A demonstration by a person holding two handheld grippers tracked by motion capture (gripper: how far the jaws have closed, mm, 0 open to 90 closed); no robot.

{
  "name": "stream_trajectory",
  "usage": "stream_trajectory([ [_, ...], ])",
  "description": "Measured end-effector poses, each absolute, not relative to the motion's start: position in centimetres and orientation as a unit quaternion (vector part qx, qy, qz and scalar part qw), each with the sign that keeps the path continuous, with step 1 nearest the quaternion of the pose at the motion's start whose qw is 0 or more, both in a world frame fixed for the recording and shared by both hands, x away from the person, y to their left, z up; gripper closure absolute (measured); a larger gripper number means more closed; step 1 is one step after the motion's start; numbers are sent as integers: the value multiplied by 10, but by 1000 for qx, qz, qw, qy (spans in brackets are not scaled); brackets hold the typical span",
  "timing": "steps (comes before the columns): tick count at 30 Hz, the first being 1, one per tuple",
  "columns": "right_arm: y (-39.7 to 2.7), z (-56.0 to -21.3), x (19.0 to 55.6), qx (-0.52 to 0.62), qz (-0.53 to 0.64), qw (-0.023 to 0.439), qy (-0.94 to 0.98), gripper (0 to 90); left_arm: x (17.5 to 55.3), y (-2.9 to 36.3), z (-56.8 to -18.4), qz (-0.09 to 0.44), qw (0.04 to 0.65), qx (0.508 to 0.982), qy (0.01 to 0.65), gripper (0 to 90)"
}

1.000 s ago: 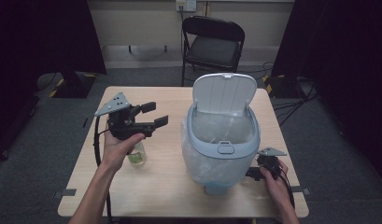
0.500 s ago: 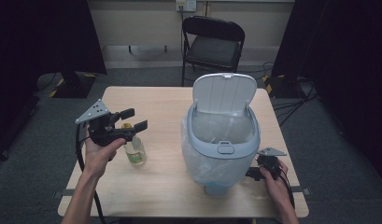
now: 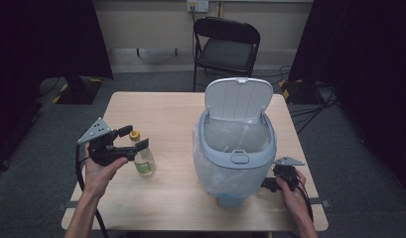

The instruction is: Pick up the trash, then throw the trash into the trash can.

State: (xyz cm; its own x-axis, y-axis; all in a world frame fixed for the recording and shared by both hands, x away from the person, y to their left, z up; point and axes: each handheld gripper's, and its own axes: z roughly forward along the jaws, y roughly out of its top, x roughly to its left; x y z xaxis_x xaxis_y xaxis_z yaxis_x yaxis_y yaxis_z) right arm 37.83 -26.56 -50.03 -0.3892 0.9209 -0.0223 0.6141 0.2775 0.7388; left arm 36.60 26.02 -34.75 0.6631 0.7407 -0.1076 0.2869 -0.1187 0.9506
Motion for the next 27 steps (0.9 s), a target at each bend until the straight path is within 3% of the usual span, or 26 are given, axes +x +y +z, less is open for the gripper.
stream_trajectory([
  [10,-266,-500,379,500,331,231,766,127,376,259,-382,184,516,746,379,214],
  [27,-266,-500,379,499,332,230,767,126,381,267,-414,175,490,748,412,213],
])
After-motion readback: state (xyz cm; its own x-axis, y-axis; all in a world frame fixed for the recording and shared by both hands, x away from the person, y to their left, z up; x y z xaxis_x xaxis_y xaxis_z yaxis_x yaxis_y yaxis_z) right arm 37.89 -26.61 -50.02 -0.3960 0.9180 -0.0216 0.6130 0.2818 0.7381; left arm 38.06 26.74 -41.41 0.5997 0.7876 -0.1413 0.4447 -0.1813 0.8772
